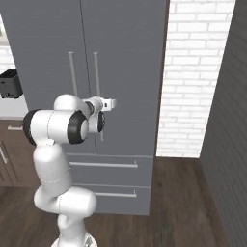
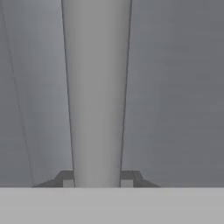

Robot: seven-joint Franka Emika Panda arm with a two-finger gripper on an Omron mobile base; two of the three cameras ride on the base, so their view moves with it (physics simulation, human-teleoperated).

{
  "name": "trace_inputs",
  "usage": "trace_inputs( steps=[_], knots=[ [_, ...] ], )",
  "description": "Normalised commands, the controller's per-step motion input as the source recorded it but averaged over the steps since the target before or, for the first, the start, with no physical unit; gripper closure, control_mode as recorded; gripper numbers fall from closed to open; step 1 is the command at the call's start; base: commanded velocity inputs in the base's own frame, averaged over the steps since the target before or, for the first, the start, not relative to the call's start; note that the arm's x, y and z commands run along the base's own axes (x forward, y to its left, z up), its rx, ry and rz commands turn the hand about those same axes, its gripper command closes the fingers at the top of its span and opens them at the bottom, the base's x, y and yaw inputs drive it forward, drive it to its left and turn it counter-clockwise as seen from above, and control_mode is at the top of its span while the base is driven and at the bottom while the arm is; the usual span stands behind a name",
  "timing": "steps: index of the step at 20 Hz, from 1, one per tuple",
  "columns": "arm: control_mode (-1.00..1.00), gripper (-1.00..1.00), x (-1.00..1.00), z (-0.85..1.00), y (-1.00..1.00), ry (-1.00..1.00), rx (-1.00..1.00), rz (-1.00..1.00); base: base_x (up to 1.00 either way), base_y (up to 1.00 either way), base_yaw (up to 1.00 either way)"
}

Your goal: Take the strawberry from the fridge and place it on top of the pancake, located on the dining counter.

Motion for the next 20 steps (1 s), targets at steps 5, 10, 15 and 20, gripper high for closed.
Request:
trace_inputs(
  steps=[5, 10, 15, 20],
  knots=[
    [-1.0, 1.0, -0.42, -0.43, -0.83, 0.1, 0.04, 0.0, 0.0, 0.0, 0.0],
    [-1.0, 1.0, -0.53, -0.36, -0.99, 0.08, 0.1, 0.02, 0.0, 0.0, 0.0],
    [-1.0, 1.0, -0.75, -0.42, -1.0, 0.02, 0.07, 0.03, 0.0, 0.0, 0.0],
    [-1.0, 1.0, -0.74, -0.45, -1.0, 0.0, 0.04, 0.04, 0.0, 0.0, 0.0]
  ],
)
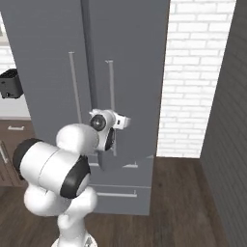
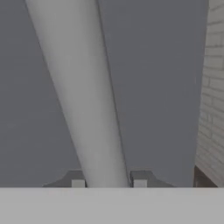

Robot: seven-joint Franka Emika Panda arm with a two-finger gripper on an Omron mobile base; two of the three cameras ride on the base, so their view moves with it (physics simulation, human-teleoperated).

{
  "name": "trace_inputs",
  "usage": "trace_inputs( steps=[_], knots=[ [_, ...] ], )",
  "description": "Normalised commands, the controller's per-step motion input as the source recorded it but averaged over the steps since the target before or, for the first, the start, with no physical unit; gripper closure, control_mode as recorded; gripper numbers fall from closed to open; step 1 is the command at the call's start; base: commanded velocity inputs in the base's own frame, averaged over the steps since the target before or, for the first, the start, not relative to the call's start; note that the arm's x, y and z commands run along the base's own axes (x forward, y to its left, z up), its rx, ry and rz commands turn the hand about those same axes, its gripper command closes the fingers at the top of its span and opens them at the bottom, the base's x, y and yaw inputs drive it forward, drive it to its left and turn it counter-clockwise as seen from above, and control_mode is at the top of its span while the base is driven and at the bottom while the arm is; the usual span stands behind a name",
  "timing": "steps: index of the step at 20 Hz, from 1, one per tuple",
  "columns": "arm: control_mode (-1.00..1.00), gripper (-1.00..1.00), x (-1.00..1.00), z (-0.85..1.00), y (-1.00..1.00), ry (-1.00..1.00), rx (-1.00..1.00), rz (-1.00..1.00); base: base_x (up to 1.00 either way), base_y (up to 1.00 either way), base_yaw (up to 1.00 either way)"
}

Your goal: Take the strawberry from the fridge and place it on top of the pancake, located on the dining counter.

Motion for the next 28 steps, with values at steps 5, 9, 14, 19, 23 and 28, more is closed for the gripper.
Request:
trace_inputs(
  steps=[5, 9, 14, 19, 23, 28],
  knots=[
    [-1.0, 1.0, -0.35, -0.29, -0.96, 0.0, 0.01, 0.08, 0.0, 0.0, 0.0],
    [-1.0, -1.0, 0.65, -0.1, -0.12, 0.08, -0.09, 0.11, 0.0, 0.0, 0.0],
    [-1.0, -1.0, 0.31, -0.16, -0.39, -0.02, -0.22, 0.05, 0.0, 0.0, 0.0],
    [-1.0, -1.0, -0.21, -0.22, -0.99, -0.08, -0.06, 0.16, 0.0, 0.0, 0.0],
    [-1.0, -1.0, -0.36, -0.04, -0.77, -0.03, -0.1, 0.25, 0.0, 0.0, 0.0],
    [-1.0, -1.0, -0.98, 0.12, -0.03, -0.08, -0.15, 0.4, 0.0, 0.0, 0.0]
  ],
)
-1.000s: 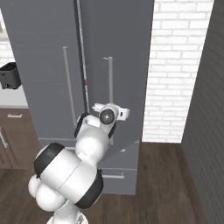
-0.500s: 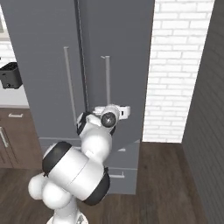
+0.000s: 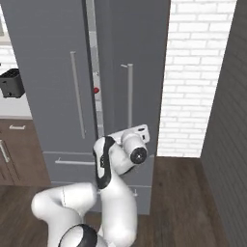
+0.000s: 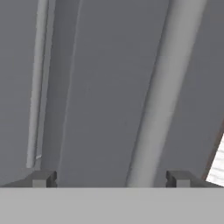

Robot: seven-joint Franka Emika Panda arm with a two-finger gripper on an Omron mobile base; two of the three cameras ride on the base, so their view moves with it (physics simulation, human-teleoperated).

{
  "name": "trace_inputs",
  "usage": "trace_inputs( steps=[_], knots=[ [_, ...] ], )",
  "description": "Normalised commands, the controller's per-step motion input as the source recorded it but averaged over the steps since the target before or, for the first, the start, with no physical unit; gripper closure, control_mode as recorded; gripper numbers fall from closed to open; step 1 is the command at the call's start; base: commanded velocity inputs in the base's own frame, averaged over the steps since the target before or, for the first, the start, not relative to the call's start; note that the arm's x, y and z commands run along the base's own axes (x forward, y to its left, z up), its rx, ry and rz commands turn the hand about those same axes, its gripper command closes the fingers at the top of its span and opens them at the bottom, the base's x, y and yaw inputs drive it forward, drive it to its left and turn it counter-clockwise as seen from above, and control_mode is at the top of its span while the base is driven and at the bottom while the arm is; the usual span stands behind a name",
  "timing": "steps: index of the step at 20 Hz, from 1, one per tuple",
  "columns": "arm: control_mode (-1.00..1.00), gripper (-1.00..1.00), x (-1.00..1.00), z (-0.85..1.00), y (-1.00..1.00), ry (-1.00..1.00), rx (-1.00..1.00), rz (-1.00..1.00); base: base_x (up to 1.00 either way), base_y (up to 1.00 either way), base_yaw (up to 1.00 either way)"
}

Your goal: Take the strawberry from the fridge and place it on top of the pancake, located on the dining counter.

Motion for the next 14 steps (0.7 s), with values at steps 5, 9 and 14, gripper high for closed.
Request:
trace_inputs(
  steps=[5, 9, 14],
  knots=[
    [-1.0, -1.0, -1.0, 0.25, 0.09, -0.08, -0.2, 0.39, 0.0, 0.0, 0.0],
    [-1.0, -1.0, -1.0, 0.42, 0.27, -0.13, -0.23, 0.28, 0.0, 0.0, 0.0],
    [-1.0, -1.0, -0.82, 0.16, 0.94, -0.12, -0.36, 0.05, 0.0, 0.0, 0.0]
  ],
)
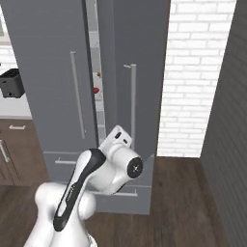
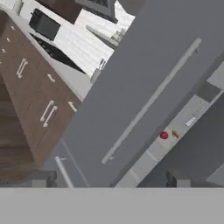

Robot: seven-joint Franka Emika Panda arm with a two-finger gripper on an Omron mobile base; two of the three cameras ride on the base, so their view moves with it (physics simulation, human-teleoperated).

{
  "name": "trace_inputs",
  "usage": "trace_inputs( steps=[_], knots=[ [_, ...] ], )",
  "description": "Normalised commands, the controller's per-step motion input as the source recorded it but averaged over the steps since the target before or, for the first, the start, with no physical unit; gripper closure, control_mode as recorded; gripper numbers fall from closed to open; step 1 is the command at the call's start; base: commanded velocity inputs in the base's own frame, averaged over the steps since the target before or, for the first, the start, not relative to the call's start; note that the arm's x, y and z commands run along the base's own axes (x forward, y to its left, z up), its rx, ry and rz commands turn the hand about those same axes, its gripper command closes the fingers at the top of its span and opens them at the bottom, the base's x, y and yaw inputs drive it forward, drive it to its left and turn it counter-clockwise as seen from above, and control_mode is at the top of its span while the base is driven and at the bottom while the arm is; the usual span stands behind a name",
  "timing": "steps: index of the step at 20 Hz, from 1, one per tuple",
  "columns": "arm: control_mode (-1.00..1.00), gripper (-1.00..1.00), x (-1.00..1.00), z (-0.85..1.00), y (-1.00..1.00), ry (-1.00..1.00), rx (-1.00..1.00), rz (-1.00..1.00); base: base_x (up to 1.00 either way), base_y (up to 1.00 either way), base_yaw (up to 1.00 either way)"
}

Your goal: Take the strawberry from the fridge and place it on top of the pancake, located on the dining counter.

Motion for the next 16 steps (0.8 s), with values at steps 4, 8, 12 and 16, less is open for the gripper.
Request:
trace_inputs(
  steps=[4, 8, 12, 16],
  knots=[
    [-1.0, -1.0, -0.17, 0.0, 1.0, -0.25, -0.59, 0.0, 0.0, 0.0, 0.0],
    [-1.0, -1.0, 0.26, 0.0, 1.0, -0.28, -0.74, -0.02, 0.0, 0.0, 0.0],
    [-1.0, -1.0, 0.69, 0.01, 1.0, -0.27, -0.7, -0.23, 0.0, 0.0, 0.0],
    [-1.0, -1.0, 0.97, -0.02, 0.63, 0.07, -0.43, -0.19, 0.0, 0.0, 0.0]
  ],
)
